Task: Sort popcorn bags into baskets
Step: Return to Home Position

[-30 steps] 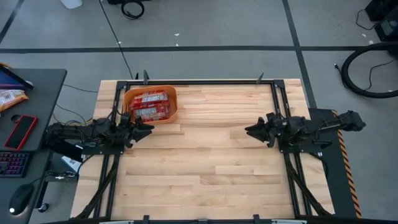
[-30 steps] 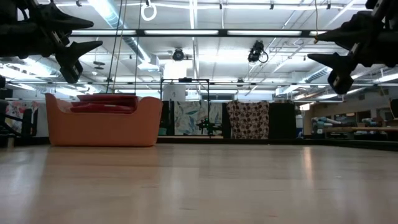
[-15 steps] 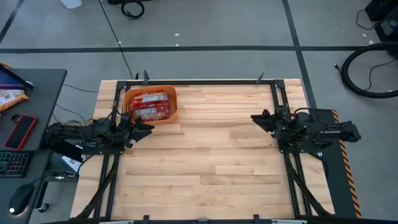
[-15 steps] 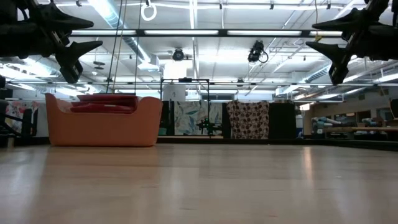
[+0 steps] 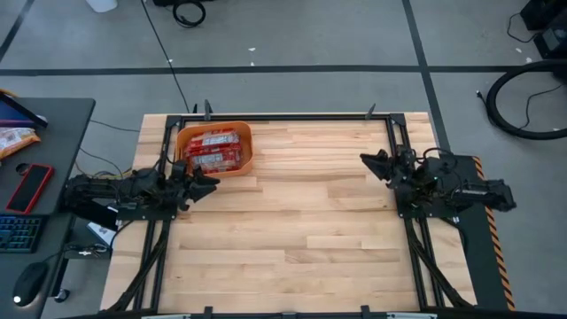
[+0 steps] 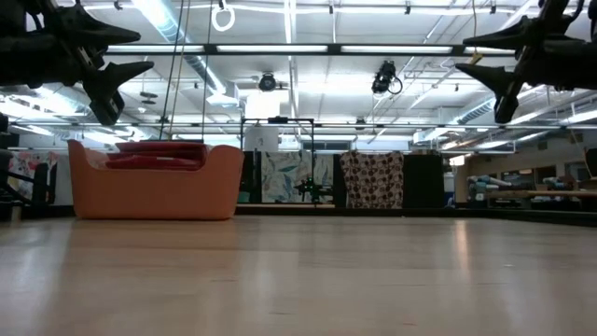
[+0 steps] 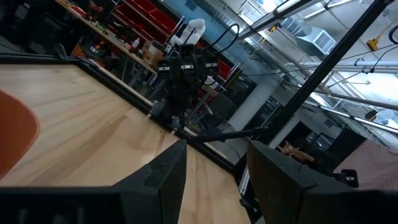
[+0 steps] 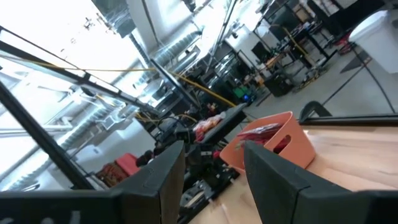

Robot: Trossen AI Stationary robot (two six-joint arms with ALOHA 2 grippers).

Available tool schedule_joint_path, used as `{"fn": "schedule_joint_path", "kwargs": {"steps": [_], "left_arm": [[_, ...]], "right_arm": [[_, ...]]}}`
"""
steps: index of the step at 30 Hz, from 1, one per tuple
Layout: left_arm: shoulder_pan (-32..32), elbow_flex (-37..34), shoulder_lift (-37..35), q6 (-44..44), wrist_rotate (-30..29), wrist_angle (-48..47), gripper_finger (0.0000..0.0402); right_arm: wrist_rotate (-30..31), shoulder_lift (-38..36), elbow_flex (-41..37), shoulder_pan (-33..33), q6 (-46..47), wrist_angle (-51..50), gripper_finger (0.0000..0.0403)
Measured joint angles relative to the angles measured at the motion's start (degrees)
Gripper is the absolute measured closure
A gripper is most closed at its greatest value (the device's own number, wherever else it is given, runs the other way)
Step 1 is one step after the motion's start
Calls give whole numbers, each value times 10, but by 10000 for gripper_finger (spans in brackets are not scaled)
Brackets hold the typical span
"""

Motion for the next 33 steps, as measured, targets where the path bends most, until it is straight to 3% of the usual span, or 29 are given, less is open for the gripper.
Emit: {"fn": "schedule_joint_path", "kwargs": {"steps": [33], "left_arm": [[0,0,3,0,0,0,230]], "right_arm": [[0,0,0,-20,0,0,233]]}}
